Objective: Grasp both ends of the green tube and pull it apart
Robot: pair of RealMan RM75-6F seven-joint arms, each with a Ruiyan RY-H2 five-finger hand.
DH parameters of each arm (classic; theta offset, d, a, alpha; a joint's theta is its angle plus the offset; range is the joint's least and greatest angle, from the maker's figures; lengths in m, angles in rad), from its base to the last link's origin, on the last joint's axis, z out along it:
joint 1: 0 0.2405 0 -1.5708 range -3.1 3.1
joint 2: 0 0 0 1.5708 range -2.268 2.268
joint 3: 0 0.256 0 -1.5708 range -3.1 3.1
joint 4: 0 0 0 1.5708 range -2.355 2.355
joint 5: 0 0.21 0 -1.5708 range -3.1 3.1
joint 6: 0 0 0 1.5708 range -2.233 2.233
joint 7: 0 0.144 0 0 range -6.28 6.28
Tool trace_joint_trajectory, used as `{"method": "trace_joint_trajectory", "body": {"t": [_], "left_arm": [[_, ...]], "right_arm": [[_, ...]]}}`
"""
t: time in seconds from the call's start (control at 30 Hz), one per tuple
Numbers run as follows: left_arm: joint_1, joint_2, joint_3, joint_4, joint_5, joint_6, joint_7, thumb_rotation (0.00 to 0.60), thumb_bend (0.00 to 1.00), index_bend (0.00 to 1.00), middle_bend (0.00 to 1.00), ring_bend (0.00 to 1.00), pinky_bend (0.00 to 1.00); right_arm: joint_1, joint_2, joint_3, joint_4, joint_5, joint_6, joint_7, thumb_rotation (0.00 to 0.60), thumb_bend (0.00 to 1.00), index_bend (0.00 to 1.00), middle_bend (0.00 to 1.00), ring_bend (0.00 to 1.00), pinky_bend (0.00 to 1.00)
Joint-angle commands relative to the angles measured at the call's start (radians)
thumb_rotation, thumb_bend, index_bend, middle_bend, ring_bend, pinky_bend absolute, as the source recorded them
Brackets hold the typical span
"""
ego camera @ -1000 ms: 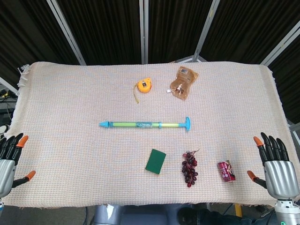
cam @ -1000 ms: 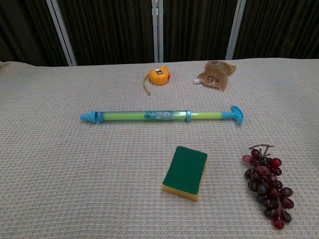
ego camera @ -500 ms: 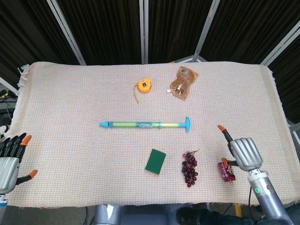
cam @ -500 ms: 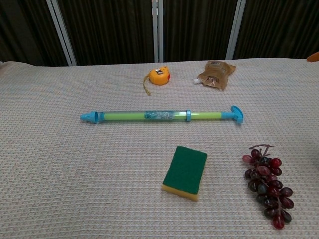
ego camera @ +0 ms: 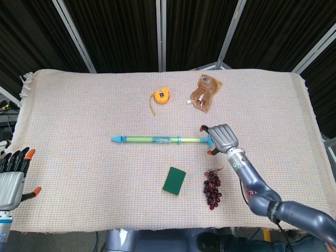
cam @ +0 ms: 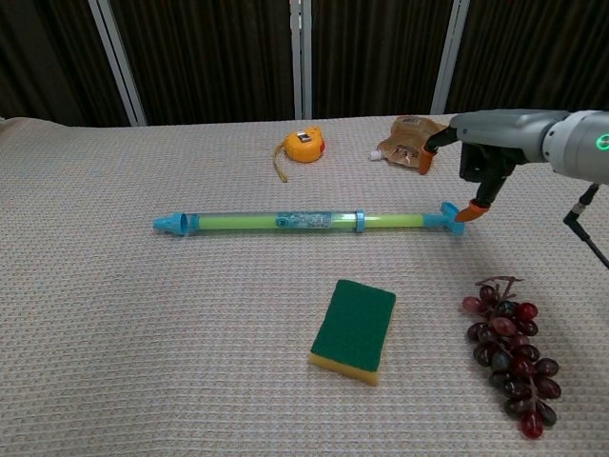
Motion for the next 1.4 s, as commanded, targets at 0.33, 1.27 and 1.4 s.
{"method": "trace_joint_trajectory", "body": {"t": [0.33, 1.27, 1.4], "left_arm": [[-0.011, -0.015, -0.006, 0.014, -0.036, -0.017, 0.020, 0.600, 0.00, 0.00, 0.00, 0.00, 0.00], [-0.024, -0.020, -0.002, 0.023, -0.064, -0.025, 0.027, 0.600, 0.00, 0.00, 0.00, 0.00, 0.00], [-0.026, -0.021, -0.001, 0.026, -0.067, -0.028, 0.028, 0.600, 0.00, 0.00, 0.00, 0.00, 0.00]], "right_arm": [[0.141, -0.180, -0.027, 0.257, 0.182, -0.067, -0.123, 0.600, 0.20, 0.41, 0.98, 1.00, 1.00], [0.206, -0.252, -0.095, 0.365, 0.291, -0.067, -0.164, 0.600, 0.28, 0.49, 0.98, 1.00, 1.00], [0.209, -0.256, -0.100, 0.372, 0.296, -0.065, -0.168, 0.600, 0.34, 0.57, 0.99, 1.00, 1.00]]}}
